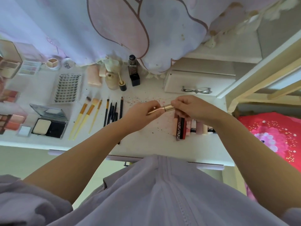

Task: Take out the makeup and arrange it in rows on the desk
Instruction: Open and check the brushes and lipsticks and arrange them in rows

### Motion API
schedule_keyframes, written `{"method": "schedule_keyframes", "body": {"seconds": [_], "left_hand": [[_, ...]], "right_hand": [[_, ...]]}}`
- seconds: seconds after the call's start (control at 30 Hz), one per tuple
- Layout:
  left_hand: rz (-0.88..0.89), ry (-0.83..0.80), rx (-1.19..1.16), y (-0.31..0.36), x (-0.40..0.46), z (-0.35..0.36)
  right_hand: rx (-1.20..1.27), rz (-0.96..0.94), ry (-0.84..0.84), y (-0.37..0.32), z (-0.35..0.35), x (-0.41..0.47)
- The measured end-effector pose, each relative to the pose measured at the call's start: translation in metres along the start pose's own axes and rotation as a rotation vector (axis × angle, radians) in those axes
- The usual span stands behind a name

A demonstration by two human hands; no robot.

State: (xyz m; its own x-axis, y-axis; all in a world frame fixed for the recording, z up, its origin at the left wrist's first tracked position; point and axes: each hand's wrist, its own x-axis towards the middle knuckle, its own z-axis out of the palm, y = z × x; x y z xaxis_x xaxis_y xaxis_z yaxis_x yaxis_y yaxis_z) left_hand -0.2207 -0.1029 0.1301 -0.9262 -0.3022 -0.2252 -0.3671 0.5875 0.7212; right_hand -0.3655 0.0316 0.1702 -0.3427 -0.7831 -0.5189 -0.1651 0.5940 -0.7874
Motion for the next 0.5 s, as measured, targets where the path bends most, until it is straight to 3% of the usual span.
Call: {"method": "schedule_keyframes", "body": {"seconds": [0.2, 0.33, 0.5], "left_hand": [[0.09, -0.027, 0.053, -0.009, -0.006, -0.015], [0.095, -0.027, 0.045, -0.012, -0.01, -0.022], [0.12, -0.033, 0.076, -0.018, -0.018, -0.029]], "right_hand": [[0.005, 0.094, 0.028, -0.013, 0.016, -0.003], [0.067, 0.005, 0.063, -0.014, 0.028, -0.005], [0.063, 0.063, 0.062, -0.019, 0.037, -0.008]]}}
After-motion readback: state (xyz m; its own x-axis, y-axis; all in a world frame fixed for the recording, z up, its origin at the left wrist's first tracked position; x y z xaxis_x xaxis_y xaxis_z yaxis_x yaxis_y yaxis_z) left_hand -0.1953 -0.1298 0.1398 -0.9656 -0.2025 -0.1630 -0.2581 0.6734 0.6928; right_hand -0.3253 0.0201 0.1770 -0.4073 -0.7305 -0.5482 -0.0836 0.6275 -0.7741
